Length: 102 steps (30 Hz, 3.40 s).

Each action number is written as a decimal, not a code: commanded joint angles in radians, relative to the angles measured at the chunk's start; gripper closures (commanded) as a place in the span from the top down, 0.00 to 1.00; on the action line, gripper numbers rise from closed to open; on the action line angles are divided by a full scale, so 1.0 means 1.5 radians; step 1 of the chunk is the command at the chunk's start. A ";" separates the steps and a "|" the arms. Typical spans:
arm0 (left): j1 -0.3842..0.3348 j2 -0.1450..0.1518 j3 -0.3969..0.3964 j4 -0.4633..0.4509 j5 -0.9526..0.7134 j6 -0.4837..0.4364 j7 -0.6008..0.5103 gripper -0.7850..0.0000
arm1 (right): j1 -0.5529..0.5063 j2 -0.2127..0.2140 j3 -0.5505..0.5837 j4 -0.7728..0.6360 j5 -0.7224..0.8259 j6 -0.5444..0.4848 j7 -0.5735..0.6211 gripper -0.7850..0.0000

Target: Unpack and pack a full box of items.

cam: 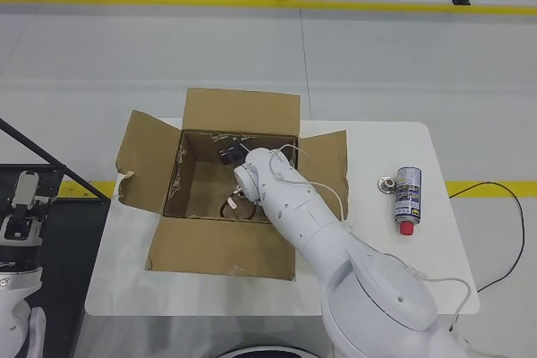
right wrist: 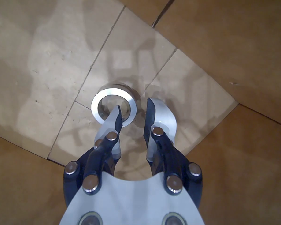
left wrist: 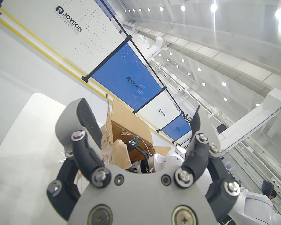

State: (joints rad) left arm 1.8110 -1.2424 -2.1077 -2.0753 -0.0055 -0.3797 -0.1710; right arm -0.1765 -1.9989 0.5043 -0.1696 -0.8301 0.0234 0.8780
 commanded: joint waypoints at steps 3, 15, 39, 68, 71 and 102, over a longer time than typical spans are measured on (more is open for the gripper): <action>0.000 0.000 0.000 0.000 0.000 0.000 0.000 1.00 | -0.003 0.000 0.000 0.001 -0.006 -0.013 0.010 0.31; 0.000 0.000 0.000 0.000 0.000 0.000 0.000 1.00 | 0.000 0.001 0.010 0.006 -0.006 -0.035 0.016 0.00; 0.000 0.000 0.000 0.000 0.000 0.000 0.000 1.00 | 0.069 0.036 0.076 -0.080 0.068 -0.263 0.055 0.00; 0.000 0.000 0.000 0.000 0.000 0.000 0.000 1.00 | -0.441 0.269 0.472 -1.251 -0.270 -0.120 0.422 0.00; 0.000 0.000 0.000 0.000 0.000 0.000 0.000 1.00 | -0.484 0.280 0.535 -1.325 -0.353 -0.084 0.439 0.00; 0.000 0.000 0.000 0.000 0.000 0.000 0.000 1.00 | -0.571 0.297 0.699 -1.009 -0.550 -0.005 0.439 0.00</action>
State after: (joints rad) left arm 1.8110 -1.2424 -2.1077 -2.0753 -0.0055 -0.3797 -0.1710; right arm -1.0337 -1.5538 1.5533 -1.6925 -1.6548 0.0168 1.5359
